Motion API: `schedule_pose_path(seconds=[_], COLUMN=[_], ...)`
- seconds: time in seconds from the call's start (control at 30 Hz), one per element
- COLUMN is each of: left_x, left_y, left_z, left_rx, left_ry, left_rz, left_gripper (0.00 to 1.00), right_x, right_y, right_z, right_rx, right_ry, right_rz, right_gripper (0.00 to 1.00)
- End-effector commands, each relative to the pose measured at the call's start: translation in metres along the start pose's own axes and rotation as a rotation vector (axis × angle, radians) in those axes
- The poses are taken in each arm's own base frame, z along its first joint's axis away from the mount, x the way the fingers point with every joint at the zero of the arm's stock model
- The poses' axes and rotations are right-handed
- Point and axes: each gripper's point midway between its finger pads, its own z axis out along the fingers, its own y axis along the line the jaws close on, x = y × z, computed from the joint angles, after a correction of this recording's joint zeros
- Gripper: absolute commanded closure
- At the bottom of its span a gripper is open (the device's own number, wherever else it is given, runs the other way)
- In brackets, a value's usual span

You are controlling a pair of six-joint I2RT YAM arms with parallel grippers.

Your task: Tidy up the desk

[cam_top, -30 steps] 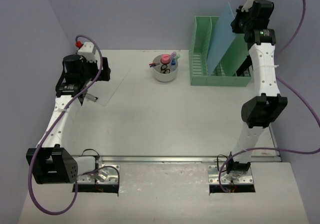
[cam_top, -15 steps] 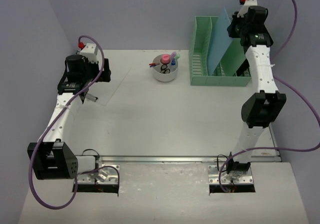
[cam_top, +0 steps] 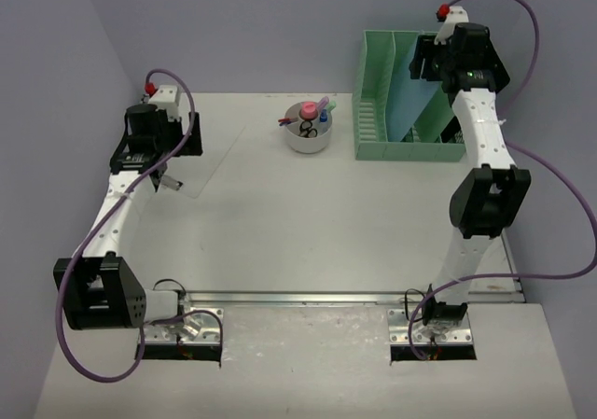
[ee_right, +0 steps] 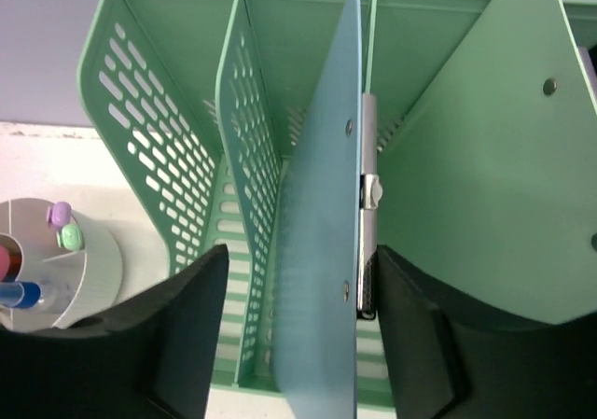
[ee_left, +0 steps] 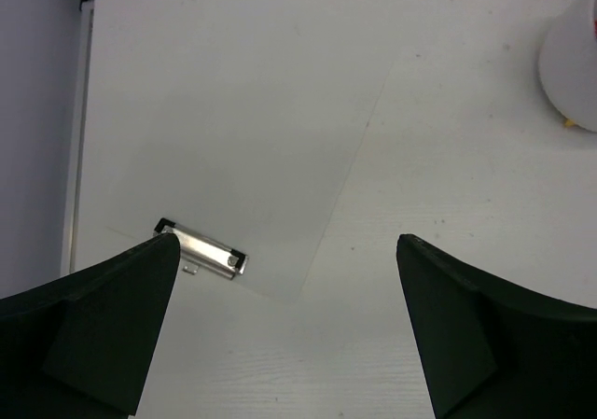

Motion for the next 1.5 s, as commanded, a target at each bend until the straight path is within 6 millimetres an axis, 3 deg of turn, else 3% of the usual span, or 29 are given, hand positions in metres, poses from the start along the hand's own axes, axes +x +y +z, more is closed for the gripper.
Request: schedule_pose_path(seconds=[0.0,0.03,0.17,0.23,0.27,0.33,0.37,0.47,0.5,0.53,0.6,0.63,0.87,1.0,1.2,1.43,1.47], left_x=[0.016,0.024,0.093,0.134,0.147,0.166,0.167,0.164,0.158,0.159,0.149,0.151,0.143,0.153,0.164,0.19,0.194], left_y=[0.042,0.058,0.088,0.095,0.096,0.099,0.099,0.101,0.102,0.103,0.106,0.108,0.115,0.116,0.117,0.119,0.121], left_z=[0.004,0.003,0.012,0.014,0.013,0.019,0.023,0.035,0.039,0.044,0.052,0.057,0.083,0.099,0.116,0.125,0.125], left_rx=[-0.198,-0.282,-0.459,-0.482,-0.485,-0.48,-0.478,-0.486,-0.49,-0.493,-0.501,-0.507,-0.527,-0.53,-0.539,-0.572,-0.582], left_ry=[0.069,0.097,0.343,0.48,0.519,0.566,0.561,0.526,0.506,0.507,0.479,0.484,0.444,0.469,0.469,0.558,0.57], left_rz=[-0.066,-0.121,-0.277,-0.374,-0.408,-0.49,-0.506,-0.555,-0.576,-0.585,-0.609,-0.617,-0.71,-0.753,-0.771,-0.762,-0.753], left_gripper=[0.01,0.06,0.24,0.23,0.23,0.2,0.2,0.19,0.2,0.21,0.24,0.24,0.23,0.25,0.28,0.3,0.35], right_x=[-0.047,-0.052,-0.078,-0.089,-0.098,-0.093,-0.099,-0.078,-0.08,-0.064,-0.059,-0.043,0.002,0.016,0.023,0.033,0.035], right_y=[-0.001,-0.001,0.0,0.005,0.012,0.024,0.029,0.054,0.066,0.071,0.097,0.109,0.167,0.182,0.188,0.2,0.203], right_z=[-0.02,-0.023,-0.043,-0.057,-0.07,-0.076,-0.089,-0.097,-0.11,-0.11,-0.127,-0.128,-0.159,-0.166,-0.166,-0.166,-0.167], right_rx=[0.013,0.016,0.019,-0.005,-0.029,-0.068,-0.084,-0.177,-0.219,-0.252,-0.324,-0.371,-0.628,-0.704,-0.729,-0.767,-0.775], right_ry=[-0.126,-0.135,-0.191,-0.22,-0.246,-0.24,-0.257,-0.228,-0.245,-0.214,-0.229,-0.204,-0.14,-0.104,-0.081,-0.059,-0.061], right_rz=[-0.033,-0.037,-0.054,-0.064,-0.073,-0.096,-0.112,-0.186,-0.208,-0.233,-0.272,-0.305,-0.394,-0.404,-0.4,-0.417,-0.432], right_gripper=[0.33,0.32,0.28,0.26,0.26,0.23,0.22,0.17,0.17,0.17,0.15,0.15,0.15,0.15,0.15,0.16,0.16])
